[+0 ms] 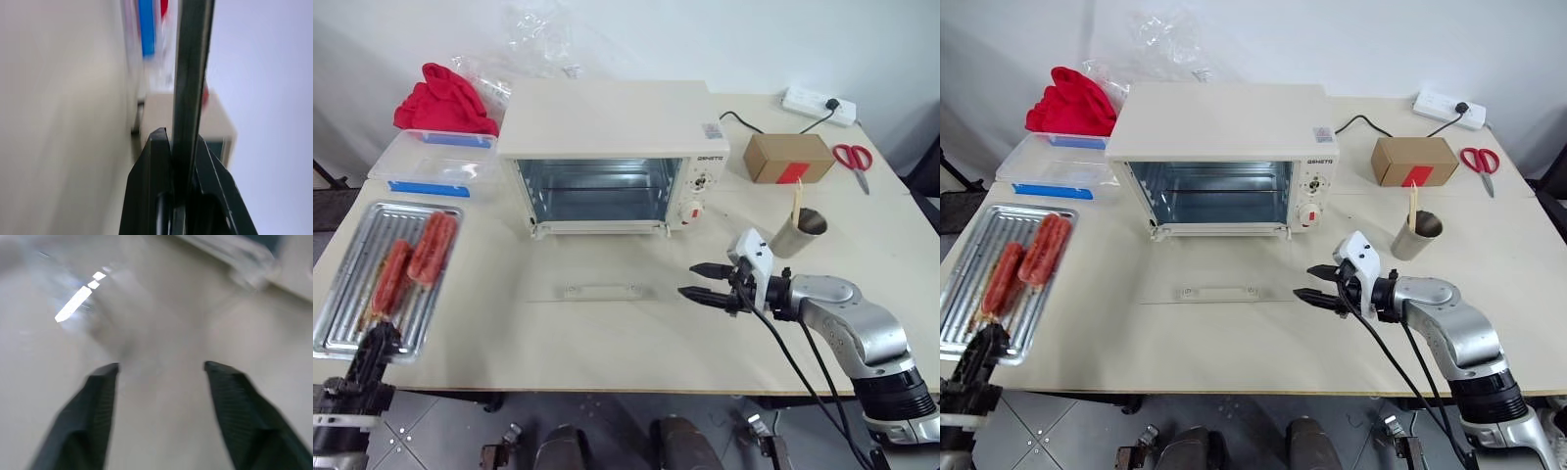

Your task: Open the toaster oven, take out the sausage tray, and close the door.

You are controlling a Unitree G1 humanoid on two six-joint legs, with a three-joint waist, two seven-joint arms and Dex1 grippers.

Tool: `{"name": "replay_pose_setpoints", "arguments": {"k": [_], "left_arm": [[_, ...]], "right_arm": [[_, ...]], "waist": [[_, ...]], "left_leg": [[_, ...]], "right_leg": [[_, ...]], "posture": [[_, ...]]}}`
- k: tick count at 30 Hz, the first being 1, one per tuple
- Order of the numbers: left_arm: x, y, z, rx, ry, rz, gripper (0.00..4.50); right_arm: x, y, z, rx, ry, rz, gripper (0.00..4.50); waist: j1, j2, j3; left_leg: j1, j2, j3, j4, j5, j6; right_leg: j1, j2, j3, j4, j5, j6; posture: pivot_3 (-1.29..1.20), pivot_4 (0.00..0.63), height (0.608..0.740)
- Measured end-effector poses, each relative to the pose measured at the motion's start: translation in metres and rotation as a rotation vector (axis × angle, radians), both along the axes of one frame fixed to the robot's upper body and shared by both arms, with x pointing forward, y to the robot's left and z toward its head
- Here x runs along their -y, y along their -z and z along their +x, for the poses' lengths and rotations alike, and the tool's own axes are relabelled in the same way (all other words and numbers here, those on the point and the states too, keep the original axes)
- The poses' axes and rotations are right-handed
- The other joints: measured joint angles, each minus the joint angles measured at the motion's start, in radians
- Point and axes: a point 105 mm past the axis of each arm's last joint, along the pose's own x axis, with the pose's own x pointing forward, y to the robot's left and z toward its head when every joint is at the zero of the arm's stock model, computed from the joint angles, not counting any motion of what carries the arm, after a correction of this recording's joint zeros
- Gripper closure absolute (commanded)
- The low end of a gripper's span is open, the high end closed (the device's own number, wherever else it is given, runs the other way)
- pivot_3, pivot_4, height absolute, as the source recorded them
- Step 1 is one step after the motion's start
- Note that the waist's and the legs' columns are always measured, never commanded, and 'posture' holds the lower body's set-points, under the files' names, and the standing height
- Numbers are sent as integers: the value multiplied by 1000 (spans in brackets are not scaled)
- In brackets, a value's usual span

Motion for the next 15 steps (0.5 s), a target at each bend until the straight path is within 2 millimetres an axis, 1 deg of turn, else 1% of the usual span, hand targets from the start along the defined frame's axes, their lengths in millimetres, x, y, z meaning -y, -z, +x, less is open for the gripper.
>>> {"name": "replay_pose_setpoints", "arguments": {"k": [2, 3, 4, 6, 10, 15], "left_arm": [[-2, -4, 7, 4, -15, -9, 4500], [-2, -4, 11, -2, -20, -16, 4500], [-2, -4, 13, -5, -20, -18, 4500], [1, -3, 20, -25, -4, -27, 4500], [15, 4, 31, -58, 46, -54, 4500], [15, 0, 35, -52, 41, -53, 4500]], "right_arm": [[3, 7, 2, -22, 15, -21, 3319], [3, 11, 2, -33, 18, -34, 3576], [3, 13, 2, -36, 19, -37, 3958], [3, 15, 5, -42, 25, -36, 4480], [-11, 15, 8, -46, -23, 8, 4480], [-35, 12, 6, -28, -120, 73, 4480]], "waist": [[0, 0, 0], [0, 0, 0], [-1, 0, 0], [-5, 0, 0], [-5, 0, 0], [-4, -1, 0]], "left_leg": [[0, 0, 1, 0, 0, 0], [0, 0, 1, 0, 0, 0], [0, 0, 1, 0, -1, 0], [0, 1, 2, 0, -1, 0], [0, 2, 2, 0, -1, 0], [0, 2, 3, 0, -1, -1]], "right_leg": [[0, 0, 1, 0, 0, 1], [0, 0, 1, -1, 1, 1], [0, 0, 1, -1, 1, 1], [-1, 1, 1, -1, 1, 2], [-1, 2, 1, -1, 1, 2], [-2, 4, 1, -1, 1, 2]], "posture": [[0, 150, 740], [0, 150, 740], [0, 150, 740], [0, 150, 740], [0, 150, 740], [0, 150, 740]]}}
